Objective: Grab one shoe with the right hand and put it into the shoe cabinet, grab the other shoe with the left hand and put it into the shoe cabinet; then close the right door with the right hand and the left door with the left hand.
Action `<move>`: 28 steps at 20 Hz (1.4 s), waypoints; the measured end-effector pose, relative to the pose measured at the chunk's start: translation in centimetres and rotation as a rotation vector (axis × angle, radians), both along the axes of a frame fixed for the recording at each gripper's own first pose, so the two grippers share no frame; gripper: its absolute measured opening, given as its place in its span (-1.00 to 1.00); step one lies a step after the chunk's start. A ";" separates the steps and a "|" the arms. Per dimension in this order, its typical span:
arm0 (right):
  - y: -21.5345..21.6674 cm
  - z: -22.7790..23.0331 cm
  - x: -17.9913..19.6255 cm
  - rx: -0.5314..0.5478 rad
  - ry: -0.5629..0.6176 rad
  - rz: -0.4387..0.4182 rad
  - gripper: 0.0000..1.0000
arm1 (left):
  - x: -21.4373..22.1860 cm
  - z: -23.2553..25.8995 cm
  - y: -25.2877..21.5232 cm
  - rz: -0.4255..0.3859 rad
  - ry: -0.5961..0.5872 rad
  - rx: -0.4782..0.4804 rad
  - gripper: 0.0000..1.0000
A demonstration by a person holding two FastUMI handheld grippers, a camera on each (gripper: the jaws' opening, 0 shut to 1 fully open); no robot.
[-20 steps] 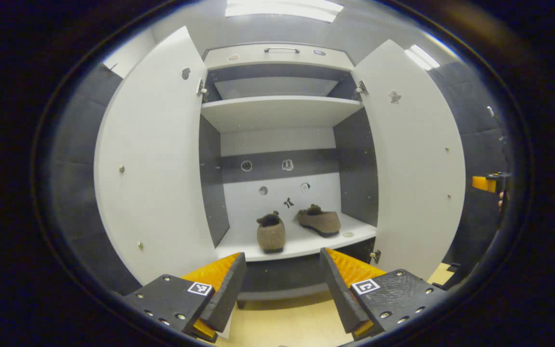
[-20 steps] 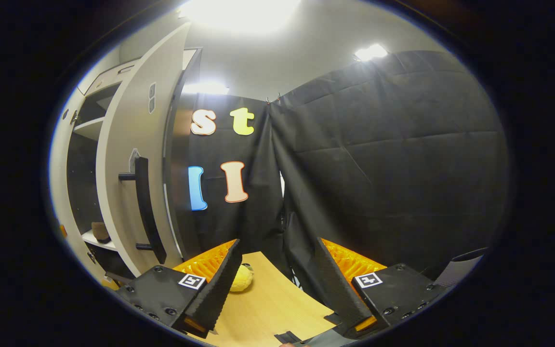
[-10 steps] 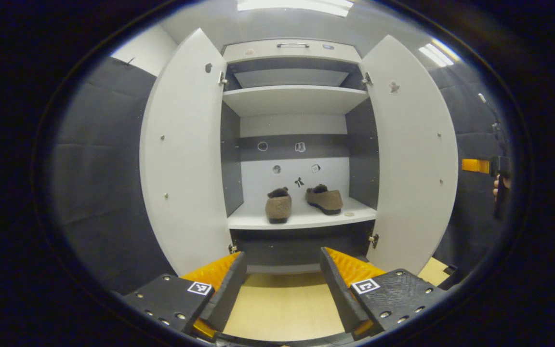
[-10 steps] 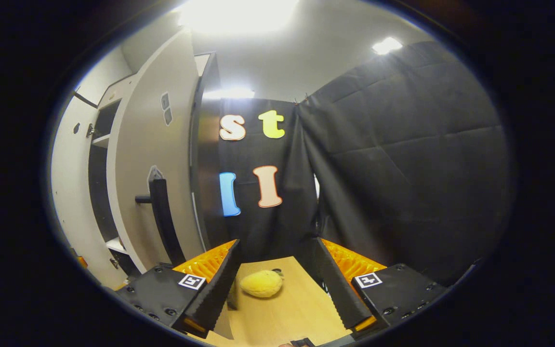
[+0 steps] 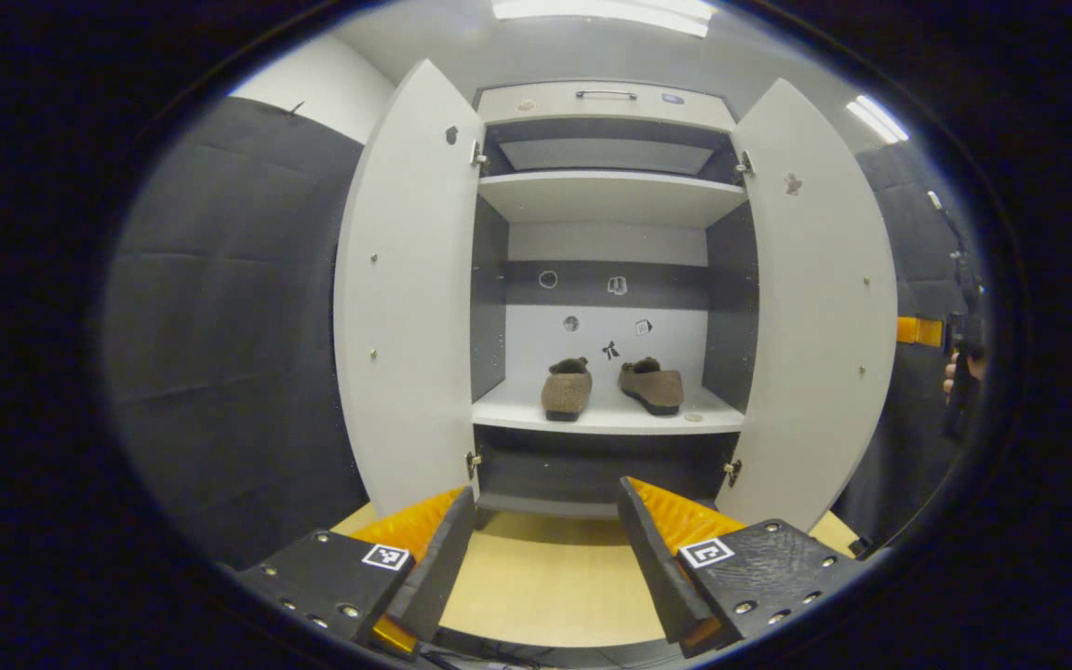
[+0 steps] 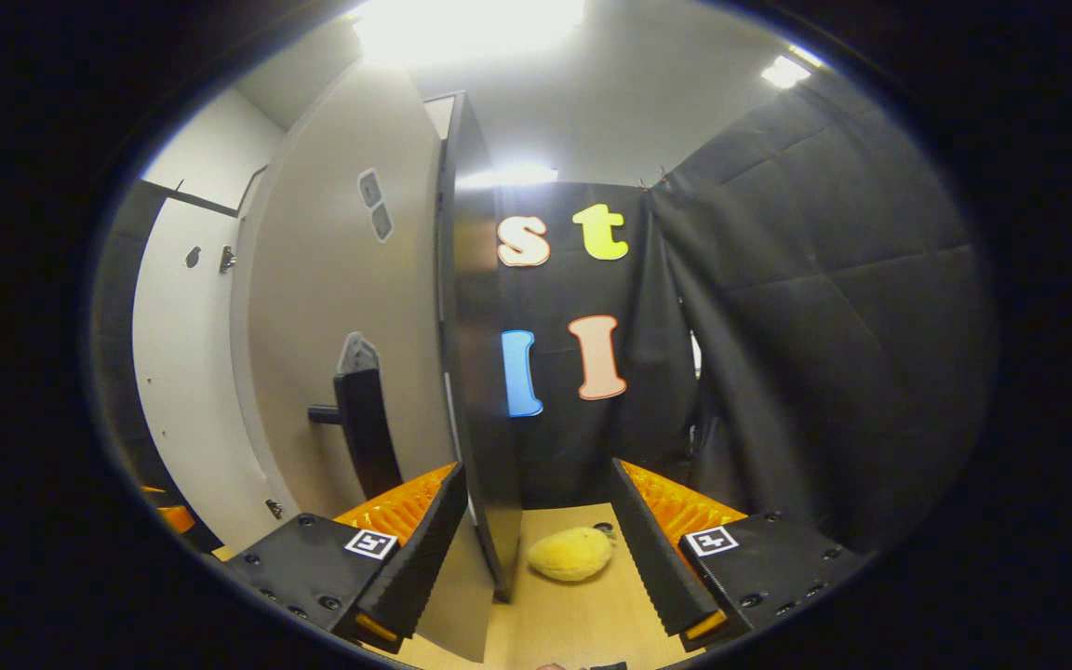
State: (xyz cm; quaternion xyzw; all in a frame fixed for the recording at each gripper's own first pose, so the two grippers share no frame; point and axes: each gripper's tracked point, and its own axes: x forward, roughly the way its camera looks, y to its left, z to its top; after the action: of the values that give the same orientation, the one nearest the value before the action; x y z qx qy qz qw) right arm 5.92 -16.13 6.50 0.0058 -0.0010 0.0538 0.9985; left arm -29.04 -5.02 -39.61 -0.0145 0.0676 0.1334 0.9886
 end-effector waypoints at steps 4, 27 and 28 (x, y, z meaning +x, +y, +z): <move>0.6 0.4 -0.3 -0.048 -0.019 0.008 0.79 | -0.5 -0.3 0.8 0.025 0.007 -0.013 0.77; 15.1 -0.6 0.5 0.058 -0.018 0.109 0.79 | -5.1 0.1 14.6 0.185 -0.018 0.030 0.77; 15.0 -1.3 0.7 0.066 0.007 0.102 0.87 | -5.8 -0.3 16.0 0.208 -0.019 0.027 0.77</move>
State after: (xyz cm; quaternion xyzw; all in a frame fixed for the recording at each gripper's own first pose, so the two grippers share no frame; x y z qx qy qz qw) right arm 6.63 -1.13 5.16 0.0390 0.0010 0.1043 0.9938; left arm -34.81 10.96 -39.93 -0.0092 0.0544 0.2360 0.9702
